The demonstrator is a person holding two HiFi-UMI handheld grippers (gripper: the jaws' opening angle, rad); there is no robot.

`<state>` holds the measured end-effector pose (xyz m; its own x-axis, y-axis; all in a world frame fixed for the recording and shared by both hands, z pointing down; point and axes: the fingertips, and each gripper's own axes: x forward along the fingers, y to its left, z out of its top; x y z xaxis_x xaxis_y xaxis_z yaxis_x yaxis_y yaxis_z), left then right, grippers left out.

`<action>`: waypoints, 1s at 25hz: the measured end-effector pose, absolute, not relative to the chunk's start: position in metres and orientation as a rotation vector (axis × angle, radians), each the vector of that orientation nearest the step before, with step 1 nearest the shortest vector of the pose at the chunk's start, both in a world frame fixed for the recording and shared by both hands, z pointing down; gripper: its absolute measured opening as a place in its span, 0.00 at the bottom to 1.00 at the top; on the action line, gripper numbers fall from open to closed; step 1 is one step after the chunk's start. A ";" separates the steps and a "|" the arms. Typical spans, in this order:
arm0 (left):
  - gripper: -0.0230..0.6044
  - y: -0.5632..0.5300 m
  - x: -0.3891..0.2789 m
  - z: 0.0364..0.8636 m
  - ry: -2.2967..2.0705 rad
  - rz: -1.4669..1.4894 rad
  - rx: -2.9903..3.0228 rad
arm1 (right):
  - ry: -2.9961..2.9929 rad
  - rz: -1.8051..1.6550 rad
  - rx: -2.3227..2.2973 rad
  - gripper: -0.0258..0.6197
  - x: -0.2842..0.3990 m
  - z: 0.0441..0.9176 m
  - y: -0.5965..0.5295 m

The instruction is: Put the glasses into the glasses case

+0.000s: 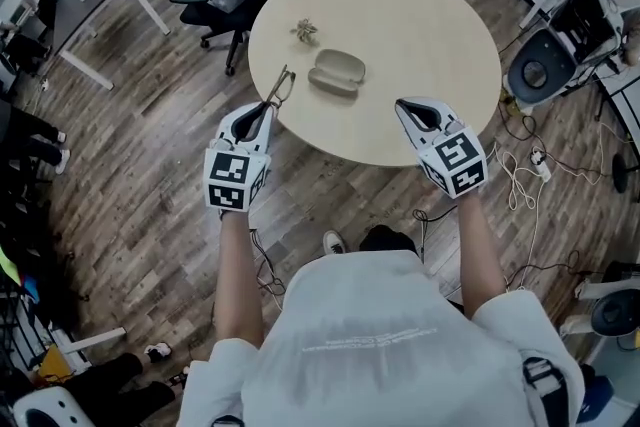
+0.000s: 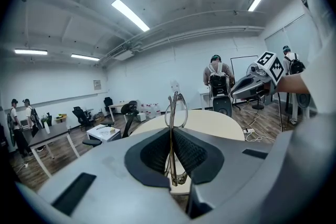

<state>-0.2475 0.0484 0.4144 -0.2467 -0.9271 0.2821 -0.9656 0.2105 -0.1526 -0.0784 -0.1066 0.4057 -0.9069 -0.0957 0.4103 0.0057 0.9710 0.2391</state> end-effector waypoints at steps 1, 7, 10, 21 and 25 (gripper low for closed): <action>0.08 0.044 -0.250 0.417 -2.333 0.458 1.841 | -2.688 -0.318 0.066 0.04 -0.080 0.409 -0.110; 0.08 0.009 -0.265 0.434 -2.277 0.522 1.853 | -2.702 -0.236 0.078 0.04 -0.095 0.432 -0.142; 0.08 -0.014 -0.275 0.441 -2.240 0.569 1.869 | -2.726 -0.166 0.086 0.04 -0.105 0.441 -0.163; 0.08 -0.121 -0.283 0.449 -2.024 0.755 2.150 | -2.738 0.066 0.053 0.04 -0.140 0.477 -0.229; 0.08 -0.142 -0.281 0.465 -1.862 0.805 2.257 | -2.728 0.197 0.084 0.04 -0.153 0.492 -0.238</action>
<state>-0.2806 -0.1420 0.4646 0.1091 -0.8817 0.4590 -0.9385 -0.2436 -0.2449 -0.1533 -0.2380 0.4920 -0.9172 -0.0301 0.3974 -0.0867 0.9883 -0.1255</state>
